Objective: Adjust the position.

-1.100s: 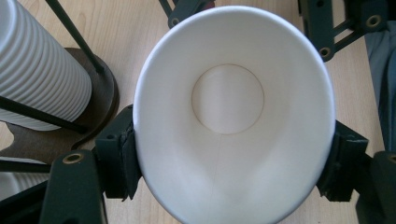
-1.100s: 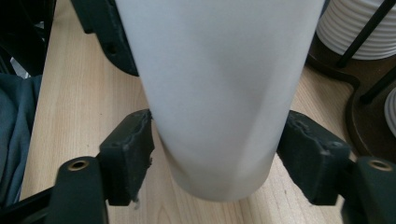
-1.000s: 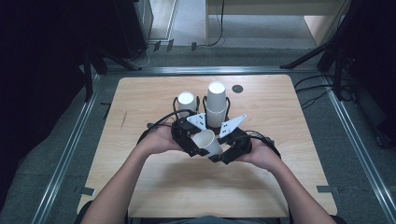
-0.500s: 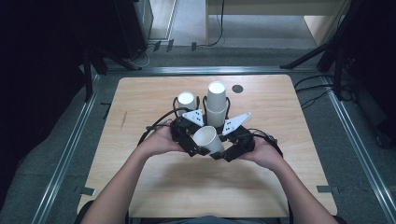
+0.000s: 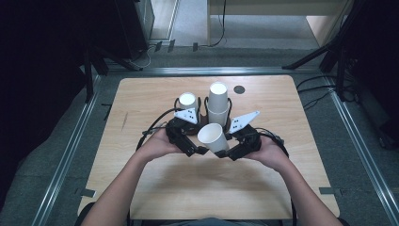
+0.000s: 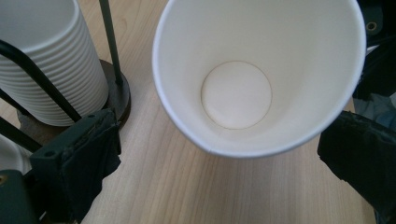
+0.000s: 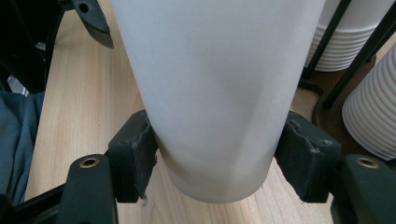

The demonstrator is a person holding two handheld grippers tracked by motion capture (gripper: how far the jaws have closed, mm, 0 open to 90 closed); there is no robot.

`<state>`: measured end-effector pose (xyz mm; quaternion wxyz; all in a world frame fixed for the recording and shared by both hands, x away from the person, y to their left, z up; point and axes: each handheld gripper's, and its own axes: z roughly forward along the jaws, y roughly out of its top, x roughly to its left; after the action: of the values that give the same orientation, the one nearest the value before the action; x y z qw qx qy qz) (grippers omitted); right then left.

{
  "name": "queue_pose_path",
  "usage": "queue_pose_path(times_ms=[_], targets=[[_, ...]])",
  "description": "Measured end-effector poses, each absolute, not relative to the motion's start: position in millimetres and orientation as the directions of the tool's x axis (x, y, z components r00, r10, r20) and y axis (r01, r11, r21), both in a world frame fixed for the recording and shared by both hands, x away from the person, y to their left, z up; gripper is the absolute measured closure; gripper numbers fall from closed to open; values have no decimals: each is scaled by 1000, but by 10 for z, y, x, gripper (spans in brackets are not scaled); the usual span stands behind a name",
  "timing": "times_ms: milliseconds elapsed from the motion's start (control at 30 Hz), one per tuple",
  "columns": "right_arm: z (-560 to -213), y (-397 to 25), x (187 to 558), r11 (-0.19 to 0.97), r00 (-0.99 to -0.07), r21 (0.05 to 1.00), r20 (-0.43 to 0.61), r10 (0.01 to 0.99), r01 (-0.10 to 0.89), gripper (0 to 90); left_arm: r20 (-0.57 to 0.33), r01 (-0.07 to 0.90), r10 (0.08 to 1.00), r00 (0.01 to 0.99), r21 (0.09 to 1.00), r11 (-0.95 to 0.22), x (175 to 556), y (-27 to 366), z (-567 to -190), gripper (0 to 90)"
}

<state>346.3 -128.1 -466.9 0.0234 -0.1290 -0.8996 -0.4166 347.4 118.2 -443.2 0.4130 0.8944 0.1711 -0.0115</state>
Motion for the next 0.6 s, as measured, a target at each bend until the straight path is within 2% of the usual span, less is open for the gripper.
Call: queue_pose_path(times_ms=[600], targets=[[-4640,-1322,3469,593,-968,768,145,207,241,334,-231,365,316,920,800,-476,3465,1177,-4483,0]])
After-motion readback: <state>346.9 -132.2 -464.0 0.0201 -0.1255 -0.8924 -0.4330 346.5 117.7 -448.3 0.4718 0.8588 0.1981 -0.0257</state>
